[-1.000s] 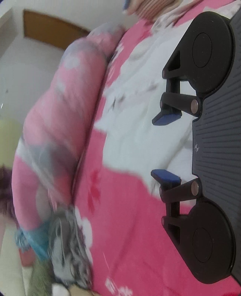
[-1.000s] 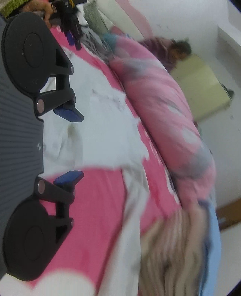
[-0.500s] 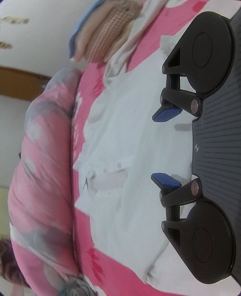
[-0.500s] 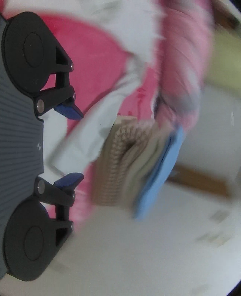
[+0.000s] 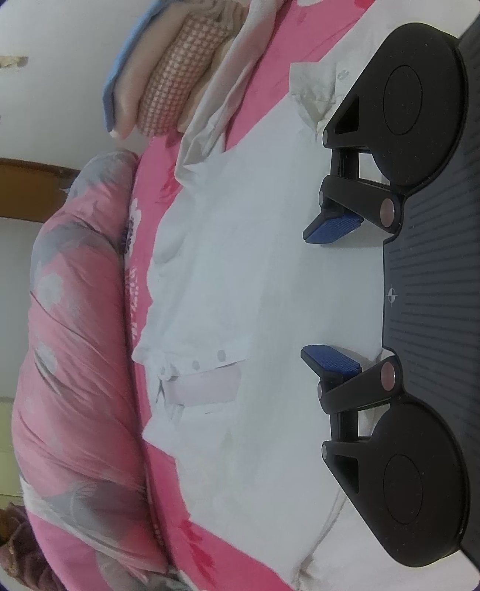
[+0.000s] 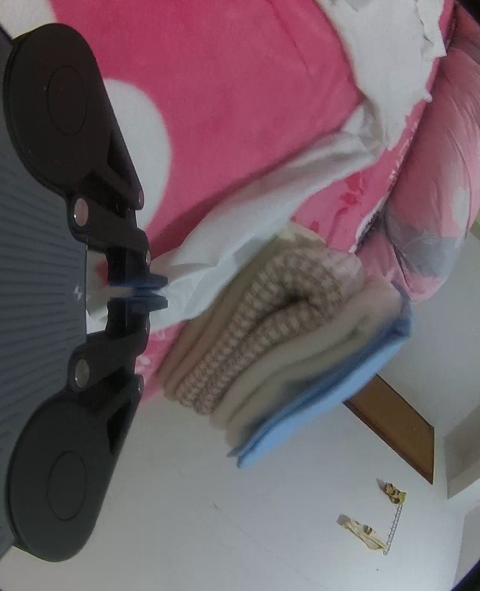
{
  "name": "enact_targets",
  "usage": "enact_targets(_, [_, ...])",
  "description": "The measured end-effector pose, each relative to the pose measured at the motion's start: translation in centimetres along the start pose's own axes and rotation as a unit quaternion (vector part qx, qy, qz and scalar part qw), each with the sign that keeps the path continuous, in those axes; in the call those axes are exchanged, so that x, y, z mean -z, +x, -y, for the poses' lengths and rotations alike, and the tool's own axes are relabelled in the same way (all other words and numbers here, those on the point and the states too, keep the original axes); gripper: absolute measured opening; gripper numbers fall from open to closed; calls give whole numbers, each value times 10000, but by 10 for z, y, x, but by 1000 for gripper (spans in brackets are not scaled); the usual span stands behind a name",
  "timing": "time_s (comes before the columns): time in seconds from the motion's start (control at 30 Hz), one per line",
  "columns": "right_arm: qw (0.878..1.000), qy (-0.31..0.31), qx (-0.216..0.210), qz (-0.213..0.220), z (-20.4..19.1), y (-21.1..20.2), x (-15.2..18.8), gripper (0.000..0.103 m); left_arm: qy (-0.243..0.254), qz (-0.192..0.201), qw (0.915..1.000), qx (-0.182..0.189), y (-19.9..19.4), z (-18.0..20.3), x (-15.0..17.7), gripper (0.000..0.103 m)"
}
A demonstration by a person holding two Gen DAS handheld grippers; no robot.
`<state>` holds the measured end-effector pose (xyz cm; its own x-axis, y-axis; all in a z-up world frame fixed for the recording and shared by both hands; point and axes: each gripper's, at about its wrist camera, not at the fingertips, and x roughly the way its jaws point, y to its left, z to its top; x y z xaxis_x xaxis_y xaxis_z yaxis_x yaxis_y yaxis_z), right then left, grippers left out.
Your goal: Fold clothes
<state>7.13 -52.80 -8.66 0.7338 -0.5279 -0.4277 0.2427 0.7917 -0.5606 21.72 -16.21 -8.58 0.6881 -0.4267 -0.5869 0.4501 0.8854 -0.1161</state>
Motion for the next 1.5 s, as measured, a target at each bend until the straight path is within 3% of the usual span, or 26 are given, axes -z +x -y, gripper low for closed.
enact_targets(0.17, [9914, 1203, -319, 404, 54, -28, -59, 2, -17, 21, 10000, 58, 2, -2, 3, 61])
enact_targets(0.33, [9695, 1961, -1137, 934, 95, -49, -143, 2, -74, -60, 9999, 92, 5, -8, 5, 61])
enact_targets(0.57, [9526, 1026, -1652, 2341, 66, -119, -278, 2, -253, -28, 9994, 218, 8, -14, 5, 61])
enact_targets(0.67, [9393, 593, -2270, 2501, 29, -146, -322, 2, -417, 5, 9987, 276, 5, -20, 4, 61])
enact_targets(0.93, [9007, -520, -3912, 1817, -117, -182, -384, 2, -1131, 223, 9930, 269, -45, -67, 10, 61])
enact_targets(1.1, [8718, -865, -4707, 1040, -214, -175, -381, 7, -1448, 143, 9892, 187, -97, -103, 31, 61])
enact_targets(1.17, [8550, -748, -5105, 531, -247, -163, -373, 29, -1558, 70, 9877, 137, -110, -115, 40, 61])
enact_targets(1.2, [8451, -679, -5297, 273, -264, -157, -368, 49, -1600, 29, 9871, 97, -115, -120, 44, 61])
enact_targets(1.23, [8341, -609, -5482, 14, -280, -150, -364, 50, -1614, 7, 9869, 12, -117, -124, 48, 61])
enact_targets(1.33, [8143, -10, -5804, -116, -275, -150, -355, 51, -1681, -18, 9856, -167, -121, -133, 54, 61])
enact_targets(1.43, [7839, 949, -6136, 40, -232, -142, -347, 57, -1769, 66, 9838, -289, -123, -141, 55, 61])
enact_targets(1.5, [7770, 1515, -6106, 204, -195, -138, -331, 58, -1776, 208, 9831, -405, -128, -145, 54, 61])
